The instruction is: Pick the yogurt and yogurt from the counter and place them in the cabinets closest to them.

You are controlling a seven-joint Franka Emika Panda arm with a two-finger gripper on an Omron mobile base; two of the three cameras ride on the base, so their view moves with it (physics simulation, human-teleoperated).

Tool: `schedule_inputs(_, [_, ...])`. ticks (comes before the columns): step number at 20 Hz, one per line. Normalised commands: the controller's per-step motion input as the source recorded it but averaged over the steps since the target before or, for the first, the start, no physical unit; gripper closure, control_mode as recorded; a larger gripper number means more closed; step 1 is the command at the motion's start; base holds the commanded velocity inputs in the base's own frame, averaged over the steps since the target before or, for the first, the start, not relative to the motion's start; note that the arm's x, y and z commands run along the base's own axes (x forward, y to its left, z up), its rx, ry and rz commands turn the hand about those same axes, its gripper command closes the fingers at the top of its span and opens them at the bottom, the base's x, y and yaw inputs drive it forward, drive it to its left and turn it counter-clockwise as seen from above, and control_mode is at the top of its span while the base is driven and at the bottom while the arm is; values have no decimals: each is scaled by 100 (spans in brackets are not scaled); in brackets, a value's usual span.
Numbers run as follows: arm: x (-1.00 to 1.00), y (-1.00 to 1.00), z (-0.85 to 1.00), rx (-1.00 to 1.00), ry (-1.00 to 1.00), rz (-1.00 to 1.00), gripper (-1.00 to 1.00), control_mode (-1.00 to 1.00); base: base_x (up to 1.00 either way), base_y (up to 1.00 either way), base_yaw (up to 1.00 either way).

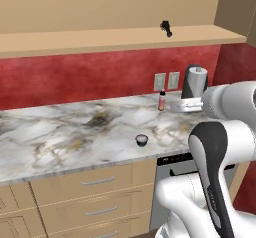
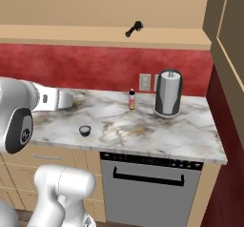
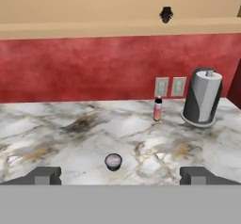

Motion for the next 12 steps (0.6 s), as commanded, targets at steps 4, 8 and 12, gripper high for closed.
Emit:
schedule_inputs(4, [12, 0, -19, 0, 1, 0, -100, -100, 0, 0, 0])
schedule_inputs(8, [11, 0, -22, -1, 0, 0, -100, -100, 0, 0, 0])
schedule_inputs(12, [14, 2, -31, 0, 4, 0, -100, -100, 0, 0, 0])
